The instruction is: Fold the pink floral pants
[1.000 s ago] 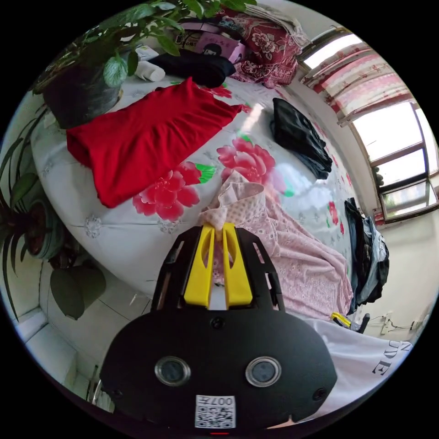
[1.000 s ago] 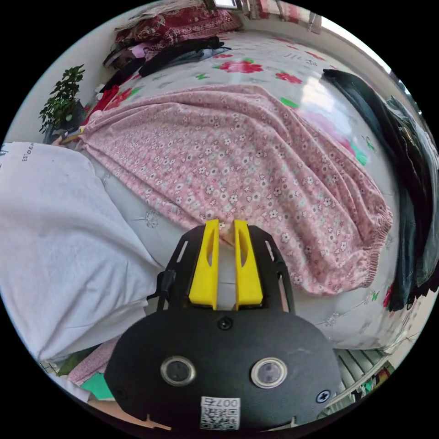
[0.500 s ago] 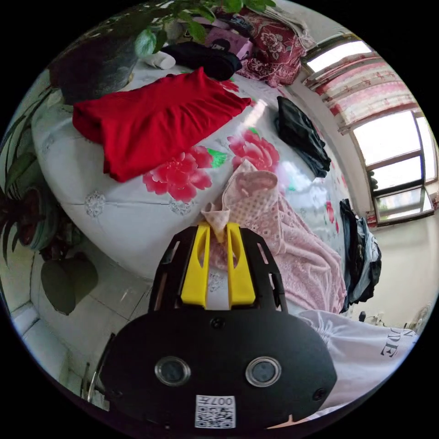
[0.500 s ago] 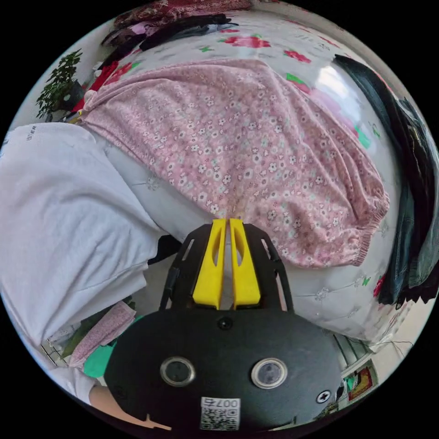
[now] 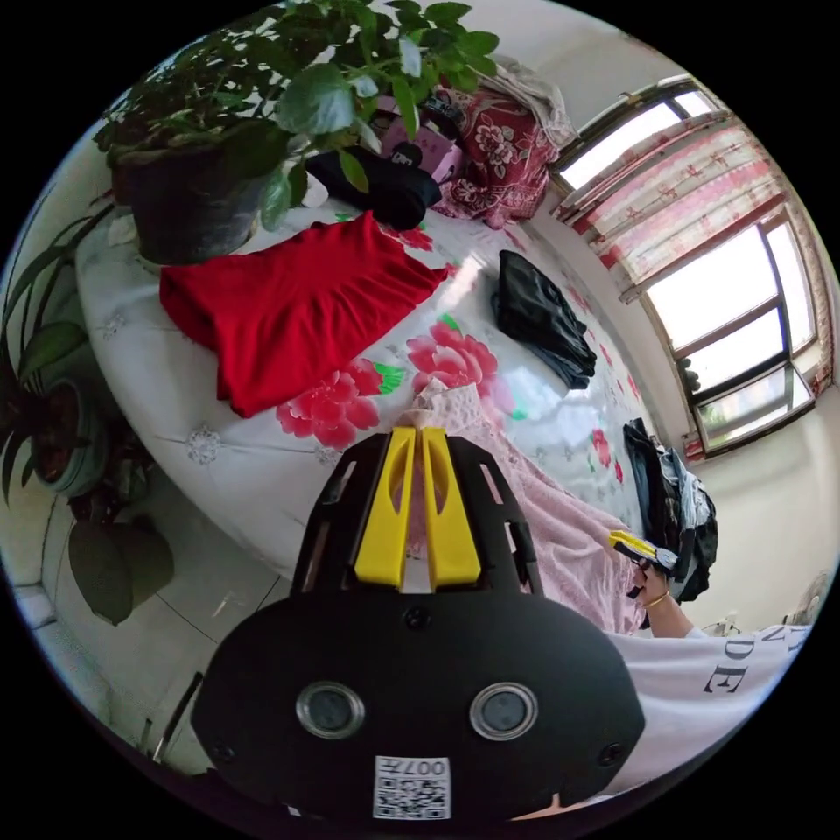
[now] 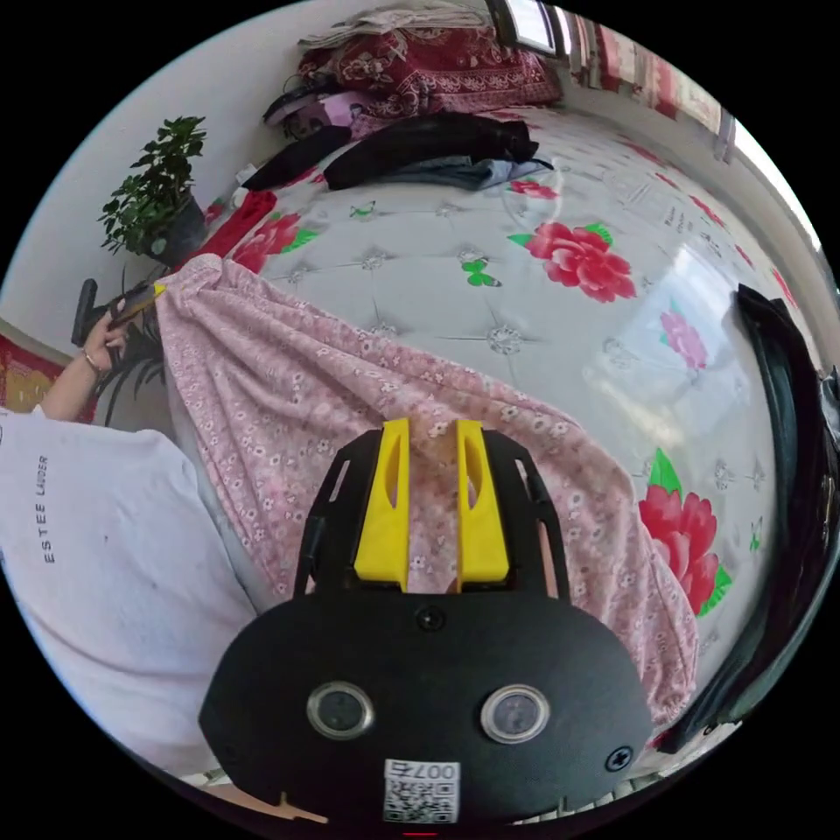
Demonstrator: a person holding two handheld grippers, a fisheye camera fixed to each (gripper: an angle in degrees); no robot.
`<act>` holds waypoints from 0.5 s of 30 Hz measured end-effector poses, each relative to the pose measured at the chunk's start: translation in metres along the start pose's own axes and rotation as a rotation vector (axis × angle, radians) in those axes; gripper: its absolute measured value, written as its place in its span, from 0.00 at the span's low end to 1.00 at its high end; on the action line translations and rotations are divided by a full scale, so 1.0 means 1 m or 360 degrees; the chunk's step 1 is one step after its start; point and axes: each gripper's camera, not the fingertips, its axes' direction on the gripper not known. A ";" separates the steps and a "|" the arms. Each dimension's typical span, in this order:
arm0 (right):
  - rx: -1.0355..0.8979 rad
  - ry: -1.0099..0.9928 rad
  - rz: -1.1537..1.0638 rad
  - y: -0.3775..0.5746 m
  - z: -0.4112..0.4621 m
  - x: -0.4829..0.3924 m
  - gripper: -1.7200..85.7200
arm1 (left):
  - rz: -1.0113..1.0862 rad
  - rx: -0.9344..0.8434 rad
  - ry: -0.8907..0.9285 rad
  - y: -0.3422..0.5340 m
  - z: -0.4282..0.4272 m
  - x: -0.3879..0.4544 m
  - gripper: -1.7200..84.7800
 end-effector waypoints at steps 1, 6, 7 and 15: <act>-0.0040 0.0001 0.0037 -0.004 0.009 0.004 0.10 | -0.0024 -0.0005 -0.0026 0.003 -0.001 -0.005 0.01; 0.0025 -0.0082 0.0216 0.002 -0.006 0.030 0.10 | -0.0191 -0.0176 -0.0040 0.040 0.014 -0.053 0.01; 0.0052 -0.0066 0.0196 0.003 -0.011 0.028 0.10 | -0.0202 -0.0162 -0.0022 0.043 0.013 -0.056 0.01; 0.0122 -0.0326 -0.0596 -0.085 -0.013 -0.079 0.08 | -0.0168 -0.0024 0.0021 0.045 0.012 -0.049 0.01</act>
